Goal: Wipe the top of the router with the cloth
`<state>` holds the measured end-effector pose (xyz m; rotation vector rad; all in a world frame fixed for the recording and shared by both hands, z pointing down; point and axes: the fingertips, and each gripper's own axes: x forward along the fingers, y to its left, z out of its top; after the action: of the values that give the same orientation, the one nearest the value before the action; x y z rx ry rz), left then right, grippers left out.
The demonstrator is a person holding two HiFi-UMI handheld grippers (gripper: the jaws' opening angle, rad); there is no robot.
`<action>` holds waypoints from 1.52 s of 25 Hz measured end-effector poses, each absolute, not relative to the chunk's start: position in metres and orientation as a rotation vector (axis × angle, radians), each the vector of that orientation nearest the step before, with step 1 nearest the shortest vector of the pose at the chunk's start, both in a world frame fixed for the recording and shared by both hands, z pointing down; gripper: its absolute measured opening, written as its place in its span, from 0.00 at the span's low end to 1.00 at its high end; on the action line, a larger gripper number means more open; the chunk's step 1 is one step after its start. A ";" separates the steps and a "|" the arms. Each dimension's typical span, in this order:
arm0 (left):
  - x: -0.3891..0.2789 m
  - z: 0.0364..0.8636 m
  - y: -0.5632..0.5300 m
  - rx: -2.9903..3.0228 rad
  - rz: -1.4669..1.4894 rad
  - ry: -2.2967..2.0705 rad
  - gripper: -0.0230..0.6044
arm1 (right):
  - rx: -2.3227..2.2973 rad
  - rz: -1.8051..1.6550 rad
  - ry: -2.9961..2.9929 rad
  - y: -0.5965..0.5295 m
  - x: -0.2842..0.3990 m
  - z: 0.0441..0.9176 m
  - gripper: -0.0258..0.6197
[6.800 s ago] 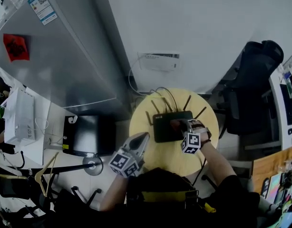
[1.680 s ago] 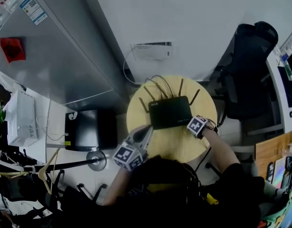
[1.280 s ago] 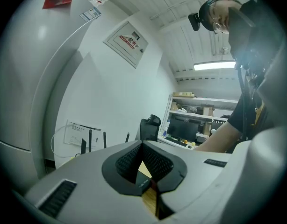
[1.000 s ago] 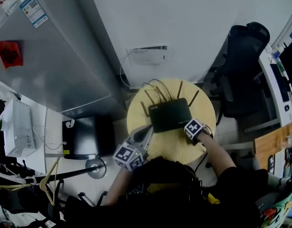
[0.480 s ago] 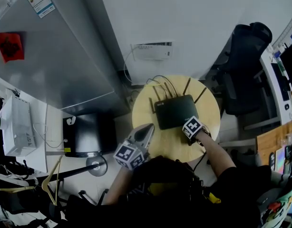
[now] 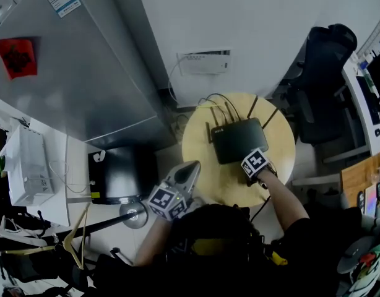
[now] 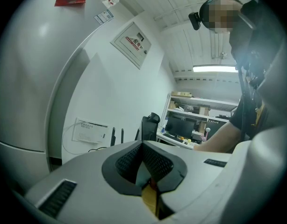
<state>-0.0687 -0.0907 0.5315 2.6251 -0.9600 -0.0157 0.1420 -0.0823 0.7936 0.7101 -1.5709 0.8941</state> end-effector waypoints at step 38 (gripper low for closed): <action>-0.119 0.532 -0.048 2.497 -0.015 -1.245 0.03 | 0.417 0.646 -1.850 -0.059 0.001 0.779 0.14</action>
<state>-0.1191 -0.0479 0.5319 2.4973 -1.2454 -0.0152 0.0007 -0.0587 0.7791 0.4172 -1.8497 0.6457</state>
